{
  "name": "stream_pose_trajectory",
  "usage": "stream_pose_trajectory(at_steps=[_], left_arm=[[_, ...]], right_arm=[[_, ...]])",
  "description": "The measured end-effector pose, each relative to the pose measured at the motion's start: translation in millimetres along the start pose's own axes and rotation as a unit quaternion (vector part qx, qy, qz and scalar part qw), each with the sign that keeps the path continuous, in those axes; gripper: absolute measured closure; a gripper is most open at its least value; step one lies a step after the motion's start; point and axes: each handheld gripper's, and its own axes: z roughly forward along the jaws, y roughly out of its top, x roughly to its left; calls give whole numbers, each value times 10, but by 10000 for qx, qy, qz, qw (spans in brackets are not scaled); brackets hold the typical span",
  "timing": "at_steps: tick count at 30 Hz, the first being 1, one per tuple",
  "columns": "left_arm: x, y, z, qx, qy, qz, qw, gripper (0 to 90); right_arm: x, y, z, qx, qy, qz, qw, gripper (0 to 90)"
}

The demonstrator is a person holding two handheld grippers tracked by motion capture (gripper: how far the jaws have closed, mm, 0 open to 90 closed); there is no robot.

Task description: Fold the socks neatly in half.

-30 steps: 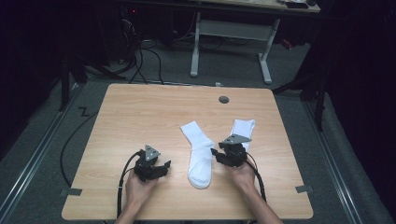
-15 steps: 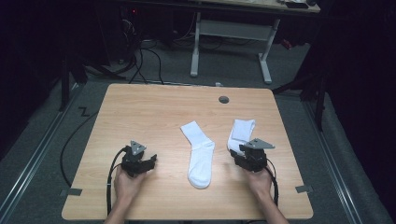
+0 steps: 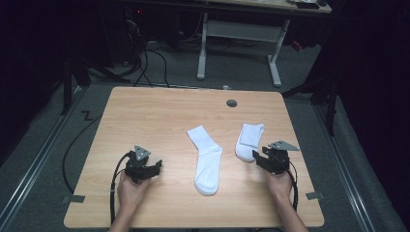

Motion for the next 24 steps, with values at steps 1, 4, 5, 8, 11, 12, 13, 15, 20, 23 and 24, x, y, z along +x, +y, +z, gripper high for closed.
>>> stream_pose_trajectory(at_steps=[1, 4, 5, 8, 11, 12, 13, 15, 20, 23, 24], left_arm=[[0, 0, 0, 1, -1, 1, 10000, 351], [1, 0, 0, 0, -4, 0, 10000, 350], [1, 0, 0, 1, -4, 1, 10000, 350], [0, 0, 0, 1, -3, 1, 10000, 350], [0, 0, 0, 0, -4, 1, 10000, 349], [1, 0, 0, 2, -4, 2, 10000, 349], [0, 0, 0, 2, -5, 1, 10000, 349], [0, 0, 0, 2, -5, 3, 10000, 348], [1, 0, 0, 4, -14, 5, 10000, 344], [-1, -1, -1, 2, -12, 6, 10000, 342], [-2, -2, -1, 0, -11, 4, 10000, 342]], right_arm=[[-25, -4, 27, 19, -20, 35, 10000, 514], [-77, -14, 93, 50, -68, 192, 9998, 513], [-89, -16, 113, 39, -89, 222, 9997, 512], [-105, -18, 172, 33, -162, 264, 9995, 508], [-113, 33, 234, 142, -184, 313, 9992, 496], [-103, 69, 255, 109, -210, 289, 9993, 496], [-92, 102, 272, 87, -226, 284, 9993, 490], [-77, 164, 320, 92, -210, 283, 9993, 478], [-69, 312, 502, 200, -227, 507, 9983, 426], [-67, 332, 610, 354, -294, 577, 9973, 417], [-63, 327, 650, 386, -333, 567, 9971, 416]])
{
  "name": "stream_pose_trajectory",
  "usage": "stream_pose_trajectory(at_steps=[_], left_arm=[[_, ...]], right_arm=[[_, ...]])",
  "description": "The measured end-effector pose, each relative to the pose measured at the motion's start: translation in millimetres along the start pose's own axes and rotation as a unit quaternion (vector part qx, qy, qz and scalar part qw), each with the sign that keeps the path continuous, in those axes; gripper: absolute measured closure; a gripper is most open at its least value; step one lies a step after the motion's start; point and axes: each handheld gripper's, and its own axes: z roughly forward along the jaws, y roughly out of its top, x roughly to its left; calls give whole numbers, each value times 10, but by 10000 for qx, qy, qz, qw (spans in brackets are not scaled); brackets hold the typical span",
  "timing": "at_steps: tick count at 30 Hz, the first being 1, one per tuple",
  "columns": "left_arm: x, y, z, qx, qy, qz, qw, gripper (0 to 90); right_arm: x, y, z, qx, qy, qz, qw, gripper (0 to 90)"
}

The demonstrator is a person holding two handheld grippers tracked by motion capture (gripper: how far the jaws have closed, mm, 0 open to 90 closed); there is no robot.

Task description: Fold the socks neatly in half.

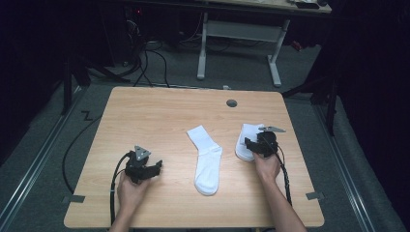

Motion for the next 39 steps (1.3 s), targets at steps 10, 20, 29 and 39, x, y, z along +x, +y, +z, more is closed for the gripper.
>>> stream_pose_trajectory(at_steps=[10, 20, 29, 39], left_arm=[[2, -1, -1, -1, -11, -7, 10000, 341], [4, -1, -2, 2, 11, -21, 10000, 341], [-6, 0, 2, 1, 23, 5, 10000, 338], [0, 2, 0, 16, 18, 1, 10000, 337]], right_arm=[[105, -148, 15, 18, -185, -655, 9977, 532], [129, -195, -67, 95, -28, -1032, 9946, 772], [132, -223, -159, -101, 73, -1127, 9936, 793], [141, -157, -467, -529, 116, -1255, 9906, 796]])
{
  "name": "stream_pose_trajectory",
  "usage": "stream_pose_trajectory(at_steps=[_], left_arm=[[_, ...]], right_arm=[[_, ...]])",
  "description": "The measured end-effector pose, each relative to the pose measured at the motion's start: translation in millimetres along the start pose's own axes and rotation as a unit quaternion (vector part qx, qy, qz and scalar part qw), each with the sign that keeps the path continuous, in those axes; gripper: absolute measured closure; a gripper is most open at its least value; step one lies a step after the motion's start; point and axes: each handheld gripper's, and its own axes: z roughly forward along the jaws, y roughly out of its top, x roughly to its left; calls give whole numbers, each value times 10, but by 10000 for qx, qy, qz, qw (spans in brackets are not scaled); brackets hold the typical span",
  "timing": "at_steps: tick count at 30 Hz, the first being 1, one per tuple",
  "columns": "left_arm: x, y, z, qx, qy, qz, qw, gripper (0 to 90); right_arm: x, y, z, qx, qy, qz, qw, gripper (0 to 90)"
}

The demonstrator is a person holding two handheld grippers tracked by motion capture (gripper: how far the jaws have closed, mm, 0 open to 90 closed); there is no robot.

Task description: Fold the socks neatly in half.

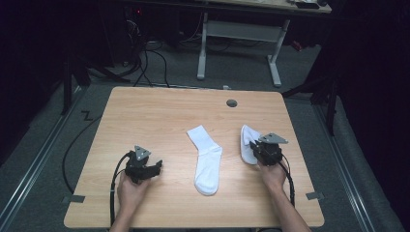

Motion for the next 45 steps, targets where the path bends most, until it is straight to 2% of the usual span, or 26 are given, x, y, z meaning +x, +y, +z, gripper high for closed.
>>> stream_pose_trajectory(at_steps=[3, 6, 11, 21, 26, 29, 38, 43, 45], left_arm=[[0, 0, 0, 0, 0, 0, 10000, 337], [2, 0, 0, 0, 9, -12, 10000, 338], [1, 0, 0, 0, 11, -9, 10000, 337], [1, 0, 1, -3, 12, -10, 10000, 338], [2, 0, 1, -3, 10, -10, 10000, 338], [1, 0, 1, -3, 11, -10, 10000, 338], [1, 2, 3, -2, -10, 7, 10000, 338], [0, 2, 4, -10, -8, -2, 10000, 338], [1, 2, 3, -1, -9, 8, 10000, 338]], right_arm=[[10, 21, -61, -105, 56, 12, 9999, 796], [54, 38, -106, -82, 79, -74, 9999, 796], [120, 58, -210, -174, 158, -60, 9997, 795], [383, 119, -386, -292, 345, -416, 9981, 793], [576, 178, -410, -243, 475, -619, 9967, 793], [685, 222, -418, -271, 592, -661, 9957, 793], [924, 288, -425, -290, 926, -641, 9932, 792], [1062, 281, -392, -228, 1035, -725, 9917, 790], [1095, 281, -383, -228, 1104, -664, 9914, 790]])
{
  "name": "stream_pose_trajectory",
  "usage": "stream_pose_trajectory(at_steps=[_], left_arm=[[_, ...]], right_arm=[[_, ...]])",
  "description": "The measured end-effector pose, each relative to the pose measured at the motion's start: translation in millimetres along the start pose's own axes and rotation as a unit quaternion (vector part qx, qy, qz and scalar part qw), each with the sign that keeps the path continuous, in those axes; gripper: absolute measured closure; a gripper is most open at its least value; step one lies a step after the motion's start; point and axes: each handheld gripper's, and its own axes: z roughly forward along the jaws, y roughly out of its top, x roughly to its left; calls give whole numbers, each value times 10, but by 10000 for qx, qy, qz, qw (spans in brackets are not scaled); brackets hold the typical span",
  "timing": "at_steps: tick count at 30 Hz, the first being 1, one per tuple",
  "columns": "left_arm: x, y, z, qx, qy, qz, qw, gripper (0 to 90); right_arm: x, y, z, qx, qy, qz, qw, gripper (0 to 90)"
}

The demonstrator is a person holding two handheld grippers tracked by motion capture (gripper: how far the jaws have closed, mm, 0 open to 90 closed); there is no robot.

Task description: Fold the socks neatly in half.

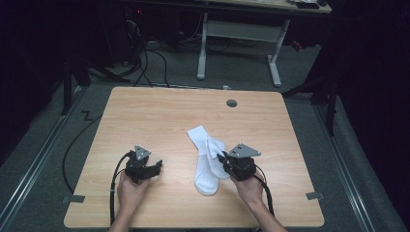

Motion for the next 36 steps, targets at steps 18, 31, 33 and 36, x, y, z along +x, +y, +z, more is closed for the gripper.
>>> stream_pose_trajectory(at_steps=[18, 31, 33, 36], left_arm=[[-6, 0, 1, -9, 13, -10, 10000, 338], [-243, 2, -46, -238, -212, 59, 9995, 374], [-366, 36, -44, -303, -396, 206, 9985, 376], [-555, 125, -29, -344, -636, 499, 9961, 377]], right_arm=[[280, -44, 205, 203, 99, 158, 9996, 787], [377, -142, 389, 546, -178, 168, 9982, 747], [367, -169, 426, 608, -141, 224, 9978, 725], [341, -214, 478, 731, -109, 282, 9969, 671]])
